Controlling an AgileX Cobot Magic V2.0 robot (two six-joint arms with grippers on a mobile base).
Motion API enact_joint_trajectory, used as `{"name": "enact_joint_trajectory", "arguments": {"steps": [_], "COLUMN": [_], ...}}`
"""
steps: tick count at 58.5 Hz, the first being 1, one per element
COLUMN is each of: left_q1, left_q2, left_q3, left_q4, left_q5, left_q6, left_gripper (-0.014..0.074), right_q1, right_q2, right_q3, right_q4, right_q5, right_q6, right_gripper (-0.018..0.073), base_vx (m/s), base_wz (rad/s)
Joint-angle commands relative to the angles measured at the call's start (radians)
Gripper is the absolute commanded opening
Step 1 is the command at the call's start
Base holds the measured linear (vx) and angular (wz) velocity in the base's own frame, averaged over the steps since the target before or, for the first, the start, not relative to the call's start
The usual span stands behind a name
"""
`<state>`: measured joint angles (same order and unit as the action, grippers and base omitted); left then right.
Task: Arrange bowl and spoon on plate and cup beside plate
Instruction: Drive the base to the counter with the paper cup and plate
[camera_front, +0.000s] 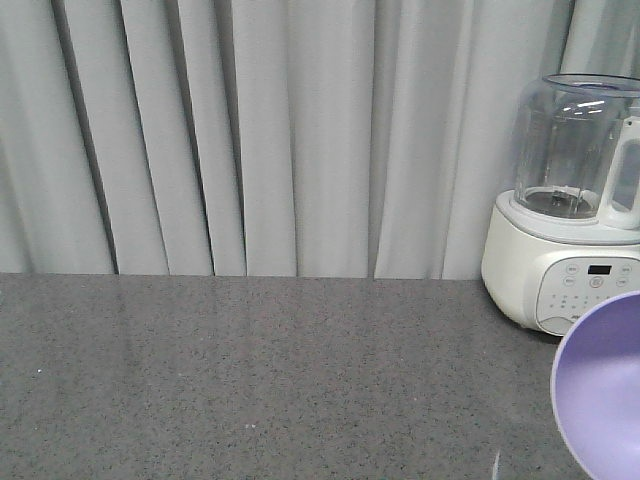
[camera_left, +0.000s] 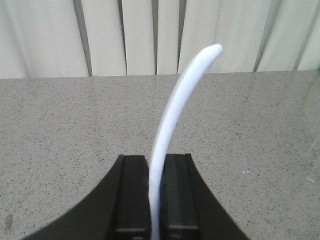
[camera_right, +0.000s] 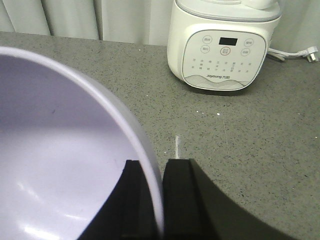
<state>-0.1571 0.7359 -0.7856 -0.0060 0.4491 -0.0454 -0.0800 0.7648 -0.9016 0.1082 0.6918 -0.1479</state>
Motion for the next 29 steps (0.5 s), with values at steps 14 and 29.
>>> {"name": "enact_joint_trajectory", "arguments": {"steps": [14, 29], "left_q1": [-0.002, -0.002], "left_q2": [-0.006, -0.004], "left_q3": [-0.026, -0.026], "left_q4": [0.000, 0.000], "left_q5": [-0.082, -0.081], "left_q6": [-0.004, -0.004], "left_gripper": [0.0000, 0.0000], "right_q1": [-0.001, -0.002], "right_q2": [-0.006, -0.005], "right_q3": [-0.028, -0.028], "right_q4": [0.005, 0.005], "right_q5": [-0.089, -0.077], "right_q6": [-0.005, -0.005], "right_gripper": [-0.0013, -0.0013], "base_vx": [0.00, -0.01], "base_wz": [0.00, 0.01]}}
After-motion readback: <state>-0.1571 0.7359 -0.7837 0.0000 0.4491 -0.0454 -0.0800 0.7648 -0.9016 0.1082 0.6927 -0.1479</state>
